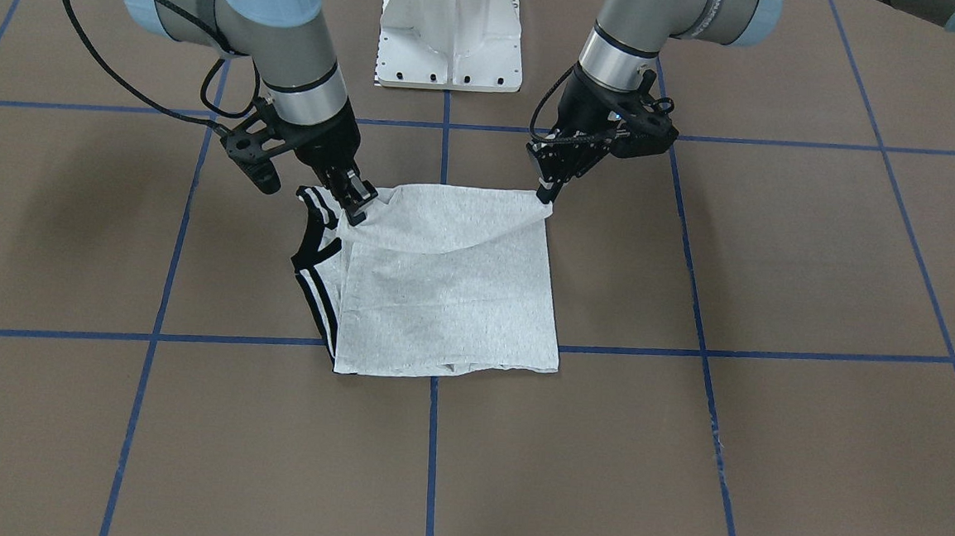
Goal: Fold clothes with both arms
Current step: 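Lift the near edge with both grippers and fold it away from the robot, then lay the edge down and open both grippers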
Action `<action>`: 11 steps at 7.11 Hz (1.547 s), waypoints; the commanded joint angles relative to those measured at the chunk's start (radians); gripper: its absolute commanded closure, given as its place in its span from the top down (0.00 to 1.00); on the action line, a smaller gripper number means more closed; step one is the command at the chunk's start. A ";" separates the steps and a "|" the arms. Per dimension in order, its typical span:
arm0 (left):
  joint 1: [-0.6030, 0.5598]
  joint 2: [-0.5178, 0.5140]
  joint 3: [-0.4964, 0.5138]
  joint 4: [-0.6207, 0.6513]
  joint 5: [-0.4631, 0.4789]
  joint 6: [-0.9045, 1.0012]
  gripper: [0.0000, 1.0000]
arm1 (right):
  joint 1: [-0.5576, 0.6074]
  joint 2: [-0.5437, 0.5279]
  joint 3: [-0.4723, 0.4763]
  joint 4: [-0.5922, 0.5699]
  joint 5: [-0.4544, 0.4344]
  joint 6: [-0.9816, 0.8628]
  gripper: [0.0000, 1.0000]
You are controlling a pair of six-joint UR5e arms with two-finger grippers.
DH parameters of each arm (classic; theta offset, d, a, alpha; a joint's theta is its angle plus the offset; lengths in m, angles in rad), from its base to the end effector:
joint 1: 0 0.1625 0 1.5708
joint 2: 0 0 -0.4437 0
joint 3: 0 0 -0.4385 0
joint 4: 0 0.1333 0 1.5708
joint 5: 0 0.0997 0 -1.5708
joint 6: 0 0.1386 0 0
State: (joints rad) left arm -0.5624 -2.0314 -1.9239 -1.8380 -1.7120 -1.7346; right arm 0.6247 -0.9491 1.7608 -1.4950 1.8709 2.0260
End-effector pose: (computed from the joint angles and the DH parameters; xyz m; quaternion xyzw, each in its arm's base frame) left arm 0.5031 -0.4516 0.2178 0.0423 0.5151 -0.2699 0.8125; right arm -0.5348 -0.4994 0.2113 -0.0986 -0.4344 0.4040 0.7990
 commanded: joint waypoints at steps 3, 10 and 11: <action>-0.077 -0.021 0.228 -0.203 0.012 0.107 0.00 | 0.041 0.085 -0.226 0.160 0.005 -0.015 0.00; -0.249 -0.139 0.513 -0.405 -0.060 0.350 0.65 | 0.360 0.074 -0.488 0.295 0.272 -0.588 1.00; -0.285 -0.033 0.388 -0.399 -0.140 0.504 0.65 | 0.407 -0.029 -0.425 0.291 0.299 -0.730 1.00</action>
State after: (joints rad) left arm -0.8130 -2.1516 -1.4302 -2.2434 -1.7626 -1.3771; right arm 0.9810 -0.8843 1.2853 -1.1987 2.1382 1.4275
